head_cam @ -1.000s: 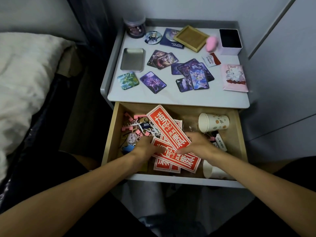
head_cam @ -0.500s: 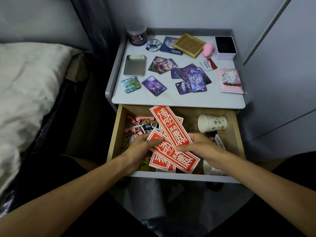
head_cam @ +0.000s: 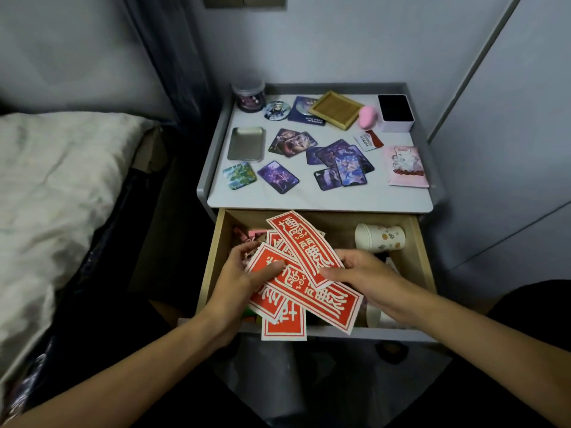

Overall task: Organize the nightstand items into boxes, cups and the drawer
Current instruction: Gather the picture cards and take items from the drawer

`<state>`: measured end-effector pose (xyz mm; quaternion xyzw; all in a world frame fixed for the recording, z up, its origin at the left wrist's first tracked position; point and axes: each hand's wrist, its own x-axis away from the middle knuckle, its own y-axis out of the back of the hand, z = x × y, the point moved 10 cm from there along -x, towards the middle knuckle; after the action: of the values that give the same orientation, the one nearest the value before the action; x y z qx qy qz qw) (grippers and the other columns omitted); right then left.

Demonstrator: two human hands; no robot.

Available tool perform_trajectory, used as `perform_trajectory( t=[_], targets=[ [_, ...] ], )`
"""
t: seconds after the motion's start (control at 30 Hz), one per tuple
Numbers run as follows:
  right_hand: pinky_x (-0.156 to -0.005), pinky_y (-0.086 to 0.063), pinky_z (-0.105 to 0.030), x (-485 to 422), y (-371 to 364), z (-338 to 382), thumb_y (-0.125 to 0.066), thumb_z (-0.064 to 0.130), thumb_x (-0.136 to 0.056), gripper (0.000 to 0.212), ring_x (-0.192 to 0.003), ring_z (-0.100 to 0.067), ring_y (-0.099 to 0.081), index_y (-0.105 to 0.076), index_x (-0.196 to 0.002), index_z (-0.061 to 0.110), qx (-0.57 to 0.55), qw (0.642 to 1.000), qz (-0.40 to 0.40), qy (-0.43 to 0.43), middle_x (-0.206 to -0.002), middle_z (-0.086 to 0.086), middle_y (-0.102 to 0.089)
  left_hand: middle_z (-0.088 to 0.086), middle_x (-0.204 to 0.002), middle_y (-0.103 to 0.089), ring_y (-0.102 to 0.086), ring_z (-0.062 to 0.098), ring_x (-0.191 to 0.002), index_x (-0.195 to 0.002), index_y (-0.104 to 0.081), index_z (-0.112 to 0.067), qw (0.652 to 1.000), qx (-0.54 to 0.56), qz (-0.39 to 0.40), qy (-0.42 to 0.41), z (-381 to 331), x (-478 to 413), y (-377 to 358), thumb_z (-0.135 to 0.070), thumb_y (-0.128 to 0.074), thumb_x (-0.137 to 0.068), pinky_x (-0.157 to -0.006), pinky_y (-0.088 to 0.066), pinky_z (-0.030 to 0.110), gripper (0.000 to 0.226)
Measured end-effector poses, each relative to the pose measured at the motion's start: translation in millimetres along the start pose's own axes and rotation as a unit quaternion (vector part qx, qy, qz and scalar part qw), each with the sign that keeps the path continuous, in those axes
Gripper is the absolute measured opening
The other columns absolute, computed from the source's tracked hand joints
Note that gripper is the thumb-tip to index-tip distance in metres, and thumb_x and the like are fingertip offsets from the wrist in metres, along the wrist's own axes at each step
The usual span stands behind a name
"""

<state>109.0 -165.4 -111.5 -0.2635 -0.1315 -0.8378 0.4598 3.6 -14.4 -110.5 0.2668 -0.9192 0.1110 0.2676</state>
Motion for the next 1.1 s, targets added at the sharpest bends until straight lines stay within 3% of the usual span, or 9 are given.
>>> perform_trajectory(
  t=[0.27,0.43,0.67,0.73,0.83,0.9,1.1],
  targets=[
    [-0.092,-0.055,-0.042,4,0,17,-0.063,0.02,-0.095,0.027,-0.099,-0.024,-0.072,-0.064,-0.121,0.017,-0.053,0.998,0.004,0.017,-0.107,-0.007,-0.075,0.011,-0.105,-0.075,-0.074,0.029,-0.095,-0.119,-0.063,-0.012,0.991,0.045,0.108,0.064,-2,19,-10,-0.022,-0.075,-0.075,-0.077,-0.061,0.039,0.047],
    [-0.091,-0.055,-0.044,9,3,28,-0.063,0.013,-0.094,0.028,-0.101,-0.027,-0.071,-0.063,-0.122,0.014,-0.063,0.997,0.018,0.028,-0.109,-0.011,-0.074,0.019,-0.109,-0.073,-0.074,0.031,-0.093,-0.115,-0.067,-0.003,0.985,0.029,0.147,0.087,-8,21,-11,-0.013,-0.072,-0.077,-0.08,-0.062,0.038,0.039],
    [-0.085,-0.058,-0.04,-1,33,71,-0.059,-0.006,-0.091,0.034,-0.1,-0.027,-0.072,-0.058,-0.123,0.006,-0.2,0.972,-0.082,0.096,-0.109,-0.013,-0.073,0.02,-0.114,-0.071,-0.071,0.032,-0.099,-0.121,-0.061,0.001,0.991,0.064,0.117,0.01,-52,-9,-23,0.0,-0.064,-0.087,-0.085,-0.06,0.04,0.034],
    [-0.088,-0.057,-0.041,-6,32,82,-0.059,-0.007,-0.091,0.037,-0.098,-0.025,-0.072,-0.058,-0.124,0.008,-0.18,0.973,-0.093,0.108,-0.108,-0.011,-0.074,0.019,-0.116,-0.071,-0.07,0.034,-0.105,-0.126,-0.058,-0.002,0.99,0.08,0.115,-0.009,-65,-16,-32,0.0,-0.058,-0.094,-0.088,-0.058,0.044,0.032],
    [-0.087,-0.058,-0.046,-16,31,97,-0.059,-0.001,-0.093,0.035,-0.091,-0.023,-0.074,-0.06,-0.125,0.014,-0.057,0.985,-0.121,0.112,-0.104,-0.006,-0.075,0.015,-0.119,-0.071,-0.069,0.032,-0.108,-0.129,-0.059,-0.008,0.987,0.1,0.121,-0.036,-82,-26,-50,-0.024,-0.055,-0.101,-0.091,-0.056,0.042,0.032],
    [-0.083,-0.06,-0.042,-20,29,107,-0.06,0.007,-0.095,0.031,-0.084,-0.018,-0.075,-0.061,-0.123,0.019,0.02,0.985,-0.127,0.118,-0.099,-0.001,-0.076,0.014,-0.118,-0.071,-0.069,0.031,-0.107,-0.128,-0.061,-0.011,0.986,0.105,0.12,-0.051,-89,-34,-59,-0.036,-0.054,-0.101,-0.09,-0.056,0.04,0.037],
    [-0.079,-0.06,-0.032,-51,31,126,-0.06,0.024,-0.097,0.027,-0.083,-0.011,-0.074,-0.063,-0.124,0.026,0.069,0.982,-0.122,0.128,-0.098,0.005,-0.076,0.015,-0.104,-0.074,-0.073,0.032,-0.095,-0.118,-0.064,-0.007,0.99,0.125,0.025,-0.059,-103,-77,-59,-0.021,-0.059,-0.098,-0.082,-0.058,0.042,0.025]
  ],
)
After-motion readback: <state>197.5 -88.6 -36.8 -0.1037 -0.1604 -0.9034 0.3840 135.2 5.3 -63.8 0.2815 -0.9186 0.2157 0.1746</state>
